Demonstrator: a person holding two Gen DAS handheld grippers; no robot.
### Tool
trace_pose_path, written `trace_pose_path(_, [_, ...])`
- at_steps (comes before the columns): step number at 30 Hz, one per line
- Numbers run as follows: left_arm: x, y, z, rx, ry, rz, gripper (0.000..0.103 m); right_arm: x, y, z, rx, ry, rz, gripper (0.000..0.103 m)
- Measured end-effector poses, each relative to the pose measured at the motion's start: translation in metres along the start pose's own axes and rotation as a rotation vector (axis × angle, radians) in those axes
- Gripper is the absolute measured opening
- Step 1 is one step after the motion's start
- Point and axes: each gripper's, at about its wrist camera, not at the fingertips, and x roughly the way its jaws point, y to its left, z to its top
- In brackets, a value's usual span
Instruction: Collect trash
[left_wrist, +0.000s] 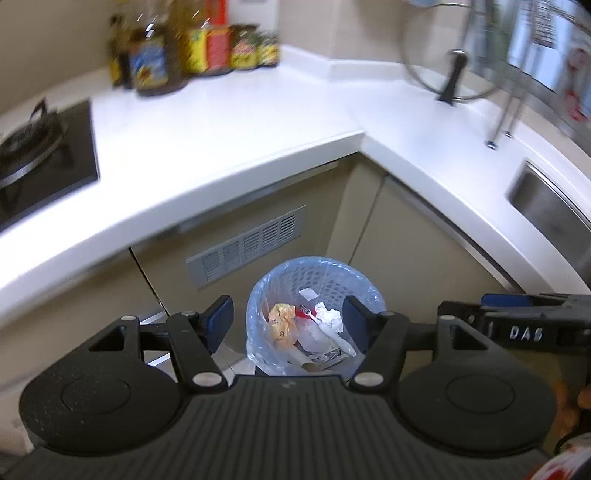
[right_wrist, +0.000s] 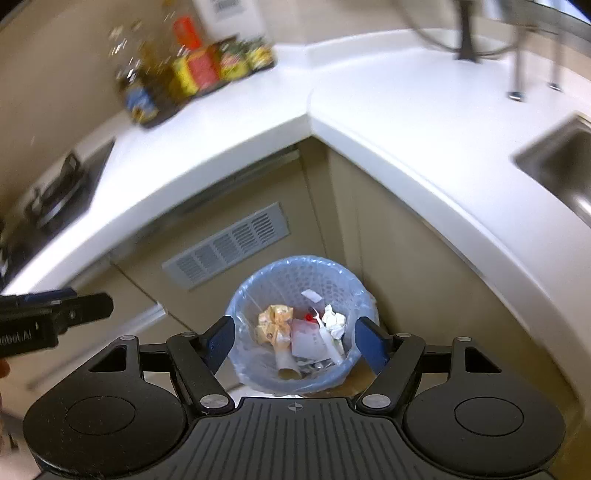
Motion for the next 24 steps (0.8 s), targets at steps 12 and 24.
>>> trace_pose_path(12, [-0.078,0.023,-0.036,0.171,-0.017,-0.078,0.064,-0.084,0.072,-0.067,0.133,-0.09,-0.074,0.072])
trace_pose_path(24, [-0.128,0.018,-0.061,0.206,-0.045,-0.135,0.065,-0.137,0.11,-0.093,0.086,-0.134,-0.073,0.072])
